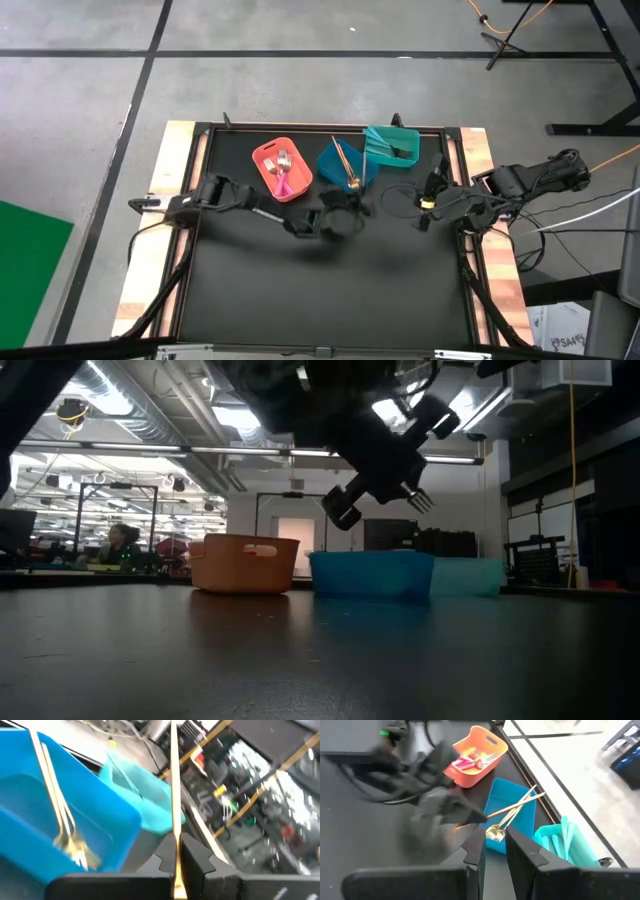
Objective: Sort silverware by color (type)
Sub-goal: Put the gold fork into the blue bin
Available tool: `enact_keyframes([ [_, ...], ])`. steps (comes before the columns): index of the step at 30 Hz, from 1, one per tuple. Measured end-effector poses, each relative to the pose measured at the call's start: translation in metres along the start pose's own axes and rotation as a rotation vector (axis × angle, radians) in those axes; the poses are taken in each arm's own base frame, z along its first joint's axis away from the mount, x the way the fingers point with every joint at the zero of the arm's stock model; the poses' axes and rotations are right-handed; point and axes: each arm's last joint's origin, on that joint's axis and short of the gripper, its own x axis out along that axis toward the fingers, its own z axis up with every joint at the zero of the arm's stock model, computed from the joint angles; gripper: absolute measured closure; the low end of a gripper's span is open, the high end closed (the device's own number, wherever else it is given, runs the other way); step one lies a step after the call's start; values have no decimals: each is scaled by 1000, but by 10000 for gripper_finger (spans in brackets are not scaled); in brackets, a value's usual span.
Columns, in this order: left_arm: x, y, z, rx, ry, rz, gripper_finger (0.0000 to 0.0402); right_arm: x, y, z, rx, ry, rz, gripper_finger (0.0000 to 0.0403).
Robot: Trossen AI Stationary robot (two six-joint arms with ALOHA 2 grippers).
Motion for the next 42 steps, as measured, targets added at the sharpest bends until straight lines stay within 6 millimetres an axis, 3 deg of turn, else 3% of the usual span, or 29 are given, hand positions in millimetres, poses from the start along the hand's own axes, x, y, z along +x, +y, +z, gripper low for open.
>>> enact_keyframes([
  [7,45,18,28,-164,-91,77,396,0,0,0,0,-5,-16,341],
  [16,74,34,49,-180,-183,153,396,0,0,0,0,-5,-14,341],
  [23,80,49,48,-77,-147,237,396,0,0,0,0,-5,-14,341],
  [35,79,53,45,-114,-111,248,396,0,0,0,0,-5,-14,341],
  [42,80,59,33,-127,-96,251,396,0,0,0,0,-5,-13,341],
])
